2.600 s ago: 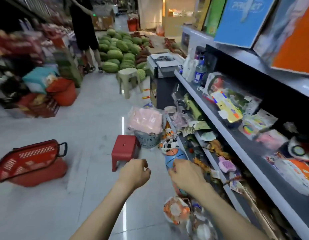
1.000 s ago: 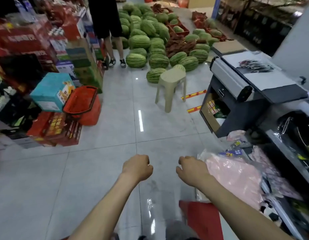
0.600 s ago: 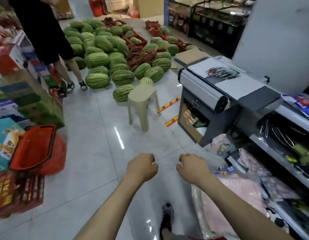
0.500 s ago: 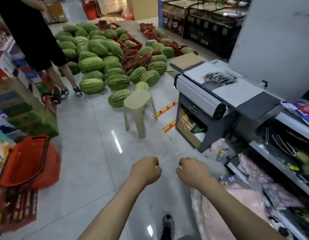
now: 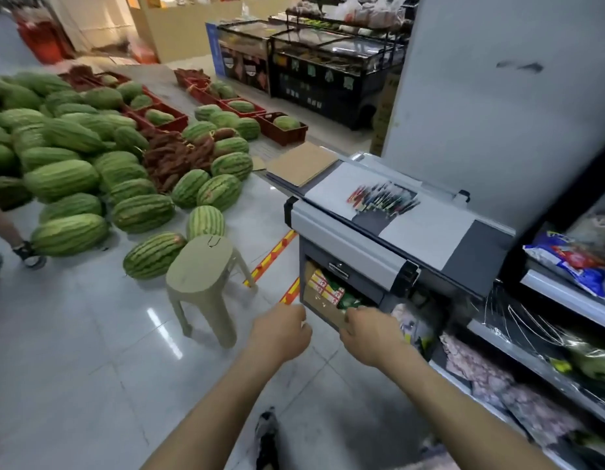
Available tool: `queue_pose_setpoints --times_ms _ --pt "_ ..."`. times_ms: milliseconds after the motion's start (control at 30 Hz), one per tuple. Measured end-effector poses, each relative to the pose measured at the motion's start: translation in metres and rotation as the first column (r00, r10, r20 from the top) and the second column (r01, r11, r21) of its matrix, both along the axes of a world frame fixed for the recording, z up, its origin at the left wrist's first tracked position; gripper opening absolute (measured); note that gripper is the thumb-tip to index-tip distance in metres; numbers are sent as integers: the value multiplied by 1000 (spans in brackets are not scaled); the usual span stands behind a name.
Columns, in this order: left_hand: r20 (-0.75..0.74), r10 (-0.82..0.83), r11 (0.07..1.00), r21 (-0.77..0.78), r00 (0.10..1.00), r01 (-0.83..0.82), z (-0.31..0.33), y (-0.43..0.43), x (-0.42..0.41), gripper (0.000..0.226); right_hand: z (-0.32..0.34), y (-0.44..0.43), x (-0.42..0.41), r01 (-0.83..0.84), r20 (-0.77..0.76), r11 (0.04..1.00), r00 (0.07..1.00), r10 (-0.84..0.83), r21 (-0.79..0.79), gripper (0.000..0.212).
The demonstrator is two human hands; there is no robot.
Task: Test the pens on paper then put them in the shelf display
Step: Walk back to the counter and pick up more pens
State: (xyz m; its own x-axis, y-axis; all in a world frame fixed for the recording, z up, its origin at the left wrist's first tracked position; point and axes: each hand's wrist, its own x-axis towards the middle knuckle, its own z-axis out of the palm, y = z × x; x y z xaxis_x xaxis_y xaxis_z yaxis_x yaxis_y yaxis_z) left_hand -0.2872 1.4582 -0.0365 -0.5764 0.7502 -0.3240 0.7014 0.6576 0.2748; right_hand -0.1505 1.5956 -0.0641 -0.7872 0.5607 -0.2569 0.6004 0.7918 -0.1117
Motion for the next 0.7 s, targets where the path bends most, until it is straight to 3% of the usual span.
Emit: queue_pose_setpoints --times_ms 333,433,700 --pt "-12 -285 959 12 959 285 10 112 -143 25 19 82 -106 299 5 954 954 -299 33 29" --pt "18 -337 941 28 941 337 9 153 -168 16 19 109 -117 377 1 926 926 -377 33 27" --pt "65 -398 917 50 915 396 -5 281 -208 24 1 204 -136 507 3 862 862 -507 13 32"
